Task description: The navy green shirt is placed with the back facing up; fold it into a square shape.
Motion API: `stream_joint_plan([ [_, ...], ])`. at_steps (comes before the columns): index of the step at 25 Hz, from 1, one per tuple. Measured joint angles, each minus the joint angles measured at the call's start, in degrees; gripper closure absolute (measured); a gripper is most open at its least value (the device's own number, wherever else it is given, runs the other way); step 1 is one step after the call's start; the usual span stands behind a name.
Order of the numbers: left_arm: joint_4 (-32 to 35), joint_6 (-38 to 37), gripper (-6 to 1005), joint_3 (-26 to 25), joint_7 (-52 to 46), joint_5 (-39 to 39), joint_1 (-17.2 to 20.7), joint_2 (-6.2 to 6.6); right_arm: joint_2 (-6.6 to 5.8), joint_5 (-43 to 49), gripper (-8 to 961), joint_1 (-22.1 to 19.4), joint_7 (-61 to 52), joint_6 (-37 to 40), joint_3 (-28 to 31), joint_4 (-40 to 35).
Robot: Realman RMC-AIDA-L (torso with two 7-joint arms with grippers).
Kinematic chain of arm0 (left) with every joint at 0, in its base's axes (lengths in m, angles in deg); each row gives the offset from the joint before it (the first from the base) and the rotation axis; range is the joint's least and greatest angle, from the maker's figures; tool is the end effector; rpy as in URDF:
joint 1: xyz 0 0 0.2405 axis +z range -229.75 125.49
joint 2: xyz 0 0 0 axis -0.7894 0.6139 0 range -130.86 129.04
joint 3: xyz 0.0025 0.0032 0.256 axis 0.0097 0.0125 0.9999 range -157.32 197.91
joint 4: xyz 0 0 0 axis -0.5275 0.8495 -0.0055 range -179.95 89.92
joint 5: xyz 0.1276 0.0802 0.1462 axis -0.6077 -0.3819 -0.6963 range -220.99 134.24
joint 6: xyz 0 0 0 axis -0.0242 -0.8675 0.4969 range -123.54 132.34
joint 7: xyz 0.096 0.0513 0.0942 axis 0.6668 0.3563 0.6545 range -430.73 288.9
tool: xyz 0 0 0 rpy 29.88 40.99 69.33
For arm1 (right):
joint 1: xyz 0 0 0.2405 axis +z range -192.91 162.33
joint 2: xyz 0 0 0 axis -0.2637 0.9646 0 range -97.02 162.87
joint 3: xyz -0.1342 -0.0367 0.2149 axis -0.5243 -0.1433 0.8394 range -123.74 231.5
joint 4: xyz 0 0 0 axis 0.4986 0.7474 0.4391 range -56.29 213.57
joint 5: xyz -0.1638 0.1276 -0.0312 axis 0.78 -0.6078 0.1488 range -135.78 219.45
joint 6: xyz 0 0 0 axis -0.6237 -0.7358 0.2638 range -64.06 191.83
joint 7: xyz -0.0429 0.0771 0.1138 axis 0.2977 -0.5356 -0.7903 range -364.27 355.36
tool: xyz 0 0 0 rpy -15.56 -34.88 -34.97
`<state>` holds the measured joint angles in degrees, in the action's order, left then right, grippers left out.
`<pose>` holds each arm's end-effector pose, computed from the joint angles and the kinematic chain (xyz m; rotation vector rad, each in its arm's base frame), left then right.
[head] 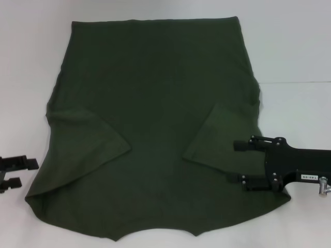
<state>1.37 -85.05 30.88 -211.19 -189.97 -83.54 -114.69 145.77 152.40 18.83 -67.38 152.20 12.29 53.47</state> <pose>-0.3532 0.3220 0.0931 -1.8041 -2.0117 -0.5490 0.2683 0.3399 0.0063 -2.7628 0.3346 0.6809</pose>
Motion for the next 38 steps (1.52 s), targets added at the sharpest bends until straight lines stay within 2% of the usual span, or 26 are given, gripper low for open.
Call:
stream_joint_plan([
  [11, -3.4, 3.1, 203, 0.7, -0.3, -1.8, 0.3, -0.28, -0.08, 0.1, 90, 0.4, 0.5, 0.5, 0.0, -0.1],
  [23, -6.2, 2.3, 202, 0.8, -1.1, -4.2, -0.1, -0.2, -0.08, 0.1, 91, 0.6, 0.6, 0.8, 0.0, -0.1],
  [38, -6.8, 5.1, 204, 0.8, -4.0, -4.3, -0.8, 0.05, 0.17, 0.1, 92, 0.2, 1.3, 1.1, 0.0, -0.1],
])
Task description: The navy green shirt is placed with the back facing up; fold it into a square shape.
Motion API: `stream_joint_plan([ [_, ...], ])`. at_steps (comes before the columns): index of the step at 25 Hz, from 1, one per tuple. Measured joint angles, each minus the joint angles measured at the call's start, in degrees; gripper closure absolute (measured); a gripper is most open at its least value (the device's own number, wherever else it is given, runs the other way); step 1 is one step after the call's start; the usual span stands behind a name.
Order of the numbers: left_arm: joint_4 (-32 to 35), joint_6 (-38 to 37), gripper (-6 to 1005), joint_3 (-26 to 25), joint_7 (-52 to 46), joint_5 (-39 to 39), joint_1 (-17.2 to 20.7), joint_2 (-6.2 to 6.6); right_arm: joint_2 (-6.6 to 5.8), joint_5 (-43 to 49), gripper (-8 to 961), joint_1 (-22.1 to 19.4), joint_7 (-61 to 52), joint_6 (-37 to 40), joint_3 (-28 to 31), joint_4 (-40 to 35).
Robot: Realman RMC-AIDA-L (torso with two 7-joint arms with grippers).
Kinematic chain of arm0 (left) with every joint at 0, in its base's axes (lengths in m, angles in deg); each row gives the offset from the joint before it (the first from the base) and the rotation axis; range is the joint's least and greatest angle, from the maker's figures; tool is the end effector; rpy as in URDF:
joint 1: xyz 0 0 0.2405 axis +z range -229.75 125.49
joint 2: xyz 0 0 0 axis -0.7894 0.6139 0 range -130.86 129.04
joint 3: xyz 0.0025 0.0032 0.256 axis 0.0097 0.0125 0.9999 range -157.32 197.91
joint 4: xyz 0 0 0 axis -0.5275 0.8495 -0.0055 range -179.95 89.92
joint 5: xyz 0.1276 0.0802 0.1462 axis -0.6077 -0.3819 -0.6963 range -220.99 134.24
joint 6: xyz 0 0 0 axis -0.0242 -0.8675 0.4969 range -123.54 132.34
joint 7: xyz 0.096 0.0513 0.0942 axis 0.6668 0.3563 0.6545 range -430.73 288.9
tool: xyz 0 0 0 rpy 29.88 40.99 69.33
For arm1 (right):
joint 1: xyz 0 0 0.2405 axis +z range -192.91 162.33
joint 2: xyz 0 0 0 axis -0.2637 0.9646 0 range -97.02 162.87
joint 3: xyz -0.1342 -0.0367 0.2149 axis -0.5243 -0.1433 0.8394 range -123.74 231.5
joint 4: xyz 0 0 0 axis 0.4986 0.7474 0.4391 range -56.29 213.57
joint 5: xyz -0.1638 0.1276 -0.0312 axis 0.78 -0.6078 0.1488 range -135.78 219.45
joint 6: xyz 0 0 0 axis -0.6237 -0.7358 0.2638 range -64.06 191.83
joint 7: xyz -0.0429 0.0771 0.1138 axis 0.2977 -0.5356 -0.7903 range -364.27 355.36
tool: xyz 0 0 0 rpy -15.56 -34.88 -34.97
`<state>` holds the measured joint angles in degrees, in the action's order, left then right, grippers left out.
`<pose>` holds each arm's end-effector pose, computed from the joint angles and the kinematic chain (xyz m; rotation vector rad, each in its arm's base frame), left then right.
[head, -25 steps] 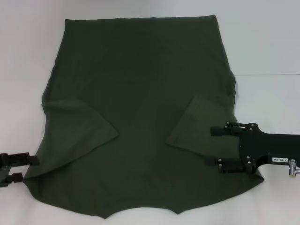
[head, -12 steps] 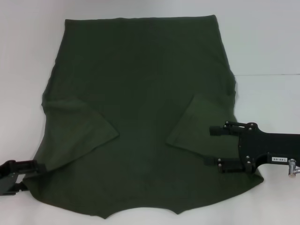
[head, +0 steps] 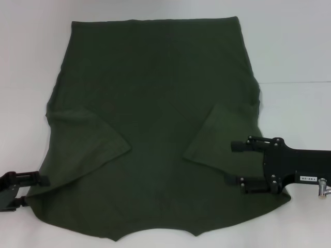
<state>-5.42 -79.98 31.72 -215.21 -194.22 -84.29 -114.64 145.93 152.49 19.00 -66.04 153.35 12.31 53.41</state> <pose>-0.3635 0.3202 0.0649 -1.7143 -2.1571 -0.4673 0.2650 0.3381 0.0053 -2.7775 0.2912 0.6961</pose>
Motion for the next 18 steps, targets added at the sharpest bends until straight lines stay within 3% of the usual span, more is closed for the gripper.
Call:
stream_joint_plan([
  [11, -0.4, -0.1, 386, 0.1, -0.3, -0.7, 0.0, 0.0, 0.21, 0.0, 93, -0.2, 0.0, 0.0, 0.0, 0.0],
  [16, -0.4, 0.0, 595, 0.1, -0.3, -0.7, 0.0, 0.0, 0.29, 0.0, 93, -0.2, 0.0, 0.0, 0.0, 0.0],
  [18, -0.4, 0.1, 594, 0.1, -0.3, -0.7, 0.0, 0.0, 0.29, 0.0, 93, -0.2, 0.0, 0.0, 0.0, 0.1],
])
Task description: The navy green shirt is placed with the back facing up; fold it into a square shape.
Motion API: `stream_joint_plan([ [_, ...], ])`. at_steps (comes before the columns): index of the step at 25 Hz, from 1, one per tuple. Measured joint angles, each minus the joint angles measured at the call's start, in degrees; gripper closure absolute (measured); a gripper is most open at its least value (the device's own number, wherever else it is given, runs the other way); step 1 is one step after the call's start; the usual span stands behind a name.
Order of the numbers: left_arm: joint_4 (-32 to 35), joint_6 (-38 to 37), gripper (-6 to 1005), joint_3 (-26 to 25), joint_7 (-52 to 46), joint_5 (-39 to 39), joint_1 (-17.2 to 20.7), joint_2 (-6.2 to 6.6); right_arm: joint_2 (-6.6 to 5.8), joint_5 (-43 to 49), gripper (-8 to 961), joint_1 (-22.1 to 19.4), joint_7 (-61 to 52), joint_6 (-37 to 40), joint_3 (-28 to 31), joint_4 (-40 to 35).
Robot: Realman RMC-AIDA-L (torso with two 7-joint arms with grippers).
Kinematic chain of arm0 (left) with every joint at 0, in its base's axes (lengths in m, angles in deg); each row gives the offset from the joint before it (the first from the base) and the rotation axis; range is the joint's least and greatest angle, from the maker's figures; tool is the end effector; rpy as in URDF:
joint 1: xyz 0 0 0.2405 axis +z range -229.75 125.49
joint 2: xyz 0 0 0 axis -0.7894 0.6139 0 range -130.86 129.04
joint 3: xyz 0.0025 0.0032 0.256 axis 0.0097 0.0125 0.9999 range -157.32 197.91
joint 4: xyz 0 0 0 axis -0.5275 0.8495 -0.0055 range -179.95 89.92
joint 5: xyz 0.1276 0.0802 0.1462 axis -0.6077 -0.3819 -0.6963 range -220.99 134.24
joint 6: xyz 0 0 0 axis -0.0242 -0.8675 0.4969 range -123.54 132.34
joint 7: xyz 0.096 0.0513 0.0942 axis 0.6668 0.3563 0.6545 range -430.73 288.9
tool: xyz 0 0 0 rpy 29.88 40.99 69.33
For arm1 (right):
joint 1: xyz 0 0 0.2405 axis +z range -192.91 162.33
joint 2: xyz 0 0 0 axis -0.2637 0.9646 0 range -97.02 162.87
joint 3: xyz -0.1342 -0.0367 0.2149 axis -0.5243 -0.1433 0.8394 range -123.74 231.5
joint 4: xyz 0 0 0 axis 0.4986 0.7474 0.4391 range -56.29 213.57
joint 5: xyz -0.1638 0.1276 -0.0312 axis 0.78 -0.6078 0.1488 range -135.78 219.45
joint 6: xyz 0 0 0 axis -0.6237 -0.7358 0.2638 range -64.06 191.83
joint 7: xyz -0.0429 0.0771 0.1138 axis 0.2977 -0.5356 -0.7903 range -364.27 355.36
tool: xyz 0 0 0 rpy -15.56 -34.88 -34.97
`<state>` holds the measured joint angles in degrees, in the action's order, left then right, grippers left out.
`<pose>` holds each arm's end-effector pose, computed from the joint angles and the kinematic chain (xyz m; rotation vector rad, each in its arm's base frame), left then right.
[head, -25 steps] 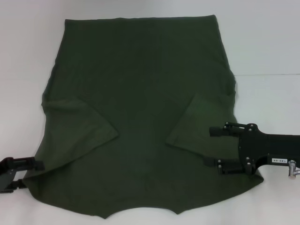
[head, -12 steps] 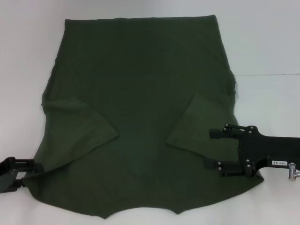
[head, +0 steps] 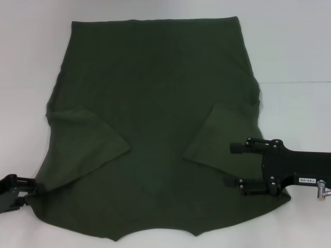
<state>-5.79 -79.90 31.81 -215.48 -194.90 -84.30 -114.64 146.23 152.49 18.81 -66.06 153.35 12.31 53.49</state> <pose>-0.3645 0.3188 0.0627 -1.7114 -2.1694 -0.4508 0.2652 0.3364 0.0030 -2.7783 0.3000 0.7024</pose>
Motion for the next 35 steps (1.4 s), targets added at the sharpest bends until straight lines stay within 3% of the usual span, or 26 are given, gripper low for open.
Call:
stream_joint_plan([
  [4, 0.0, 1.0, 591, 0.6, -0.3, -0.7, -0.1, 0.0, -0.01, 0.0, 93, 0.0, 0.0, 0.0, 0.0, 0.1],
  [12, 0.0, 1.1, 690, 0.7, -0.8, -1.4, -0.6, 0.19, 0.04, 0.0, 94, 0.0, 0.0, 0.1, 0.0, 0.0],
  [17, 0.0, 1.2, 908, 0.5, -0.7, -1.4, -0.7, 0.25, 0.06, 0.0, 94, 0.0, -0.8, 0.1, 0.2, 0.2],
  [20, 0.0, 1.2, 936, 0.3, -0.4, -1.3, -0.7, 0.41, -0.12, -0.3, 95, 0.0, -4.2, 0.1, 1.1, 0.2],
  [25, 0.0, 1.0, 963, 0.1, 1.0, -1.1, -1.0, 0.59, -0.95, -0.4, 95, 1.2, -23.6, -2.5, 4.3, -1.9],
  [30, -0.1, 1.2, 962, 0.1, 2.5, -1.0, -1.1, 0.62, -3.01, 2.7, 96, 4.2, -50.0, -9.1, 3.1, -2.3],
  [35, -0.1, 1.1, 963, 0.4, 3.0, -1.0, -1.7, 0.84, -4.66, 7.8, 96, 5.6, -64.4, -12.4, 3.0, -2.2],
])
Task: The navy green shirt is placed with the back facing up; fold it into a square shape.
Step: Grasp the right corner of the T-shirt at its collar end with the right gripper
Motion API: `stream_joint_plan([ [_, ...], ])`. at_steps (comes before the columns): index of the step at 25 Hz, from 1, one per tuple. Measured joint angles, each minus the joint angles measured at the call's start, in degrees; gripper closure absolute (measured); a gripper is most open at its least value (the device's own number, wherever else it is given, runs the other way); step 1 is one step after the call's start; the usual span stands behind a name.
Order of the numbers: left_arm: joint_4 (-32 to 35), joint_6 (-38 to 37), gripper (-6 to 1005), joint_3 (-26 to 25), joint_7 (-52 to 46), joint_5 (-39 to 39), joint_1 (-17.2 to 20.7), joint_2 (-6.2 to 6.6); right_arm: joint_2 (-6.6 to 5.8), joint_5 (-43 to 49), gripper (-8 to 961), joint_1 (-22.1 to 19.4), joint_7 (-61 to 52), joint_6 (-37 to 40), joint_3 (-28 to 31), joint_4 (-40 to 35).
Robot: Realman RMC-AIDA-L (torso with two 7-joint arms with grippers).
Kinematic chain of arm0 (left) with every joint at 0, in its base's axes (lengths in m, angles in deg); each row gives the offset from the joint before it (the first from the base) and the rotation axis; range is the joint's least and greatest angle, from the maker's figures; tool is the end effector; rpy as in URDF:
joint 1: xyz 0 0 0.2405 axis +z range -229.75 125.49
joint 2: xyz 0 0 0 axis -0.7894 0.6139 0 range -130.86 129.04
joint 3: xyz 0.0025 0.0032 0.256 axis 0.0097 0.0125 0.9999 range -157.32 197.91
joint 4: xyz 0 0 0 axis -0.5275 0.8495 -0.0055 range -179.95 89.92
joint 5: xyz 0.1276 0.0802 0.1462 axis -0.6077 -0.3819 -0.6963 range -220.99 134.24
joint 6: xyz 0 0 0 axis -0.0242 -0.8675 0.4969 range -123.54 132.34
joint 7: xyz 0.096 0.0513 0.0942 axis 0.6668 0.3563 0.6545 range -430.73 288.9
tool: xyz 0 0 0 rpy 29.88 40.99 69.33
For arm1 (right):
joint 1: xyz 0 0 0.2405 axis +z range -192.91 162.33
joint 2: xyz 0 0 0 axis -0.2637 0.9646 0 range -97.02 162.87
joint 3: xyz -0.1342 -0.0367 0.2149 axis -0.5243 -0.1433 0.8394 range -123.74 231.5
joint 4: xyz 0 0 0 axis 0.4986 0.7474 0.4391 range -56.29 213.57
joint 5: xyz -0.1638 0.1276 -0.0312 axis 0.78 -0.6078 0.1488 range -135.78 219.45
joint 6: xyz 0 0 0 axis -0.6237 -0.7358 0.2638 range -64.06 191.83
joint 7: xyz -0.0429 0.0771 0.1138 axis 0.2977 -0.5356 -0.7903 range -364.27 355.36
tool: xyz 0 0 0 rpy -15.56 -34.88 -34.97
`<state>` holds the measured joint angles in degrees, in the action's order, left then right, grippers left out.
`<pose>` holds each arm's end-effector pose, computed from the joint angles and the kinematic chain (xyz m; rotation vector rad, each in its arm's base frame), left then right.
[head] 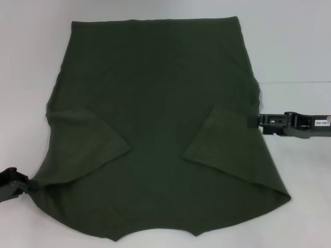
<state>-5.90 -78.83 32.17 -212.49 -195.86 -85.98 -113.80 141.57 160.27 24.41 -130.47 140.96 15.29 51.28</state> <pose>-0.3604 0.3307 0.0692 -1.7811 -2.0751 -0.4093 0.2746 0.3954 0.0456 -2.2705 1.6444 0.6406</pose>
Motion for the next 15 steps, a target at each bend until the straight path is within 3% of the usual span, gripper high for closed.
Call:
stream_joint_plan([
  [9, 0.1, 0.5, 962, -0.1, 0.5, 0.1, -0.8, 0.39, -1.65, 5.8, 97, -0.6, -12.2, 0.3, 0.0, 0.1],
  [15, 0.0, 0.8, 962, 0.0, 0.5, 0.1, -0.9, 0.41, -1.98, 8.1, 98, -1.9, -15.5, 0.7, 0.0, 0.7],
])
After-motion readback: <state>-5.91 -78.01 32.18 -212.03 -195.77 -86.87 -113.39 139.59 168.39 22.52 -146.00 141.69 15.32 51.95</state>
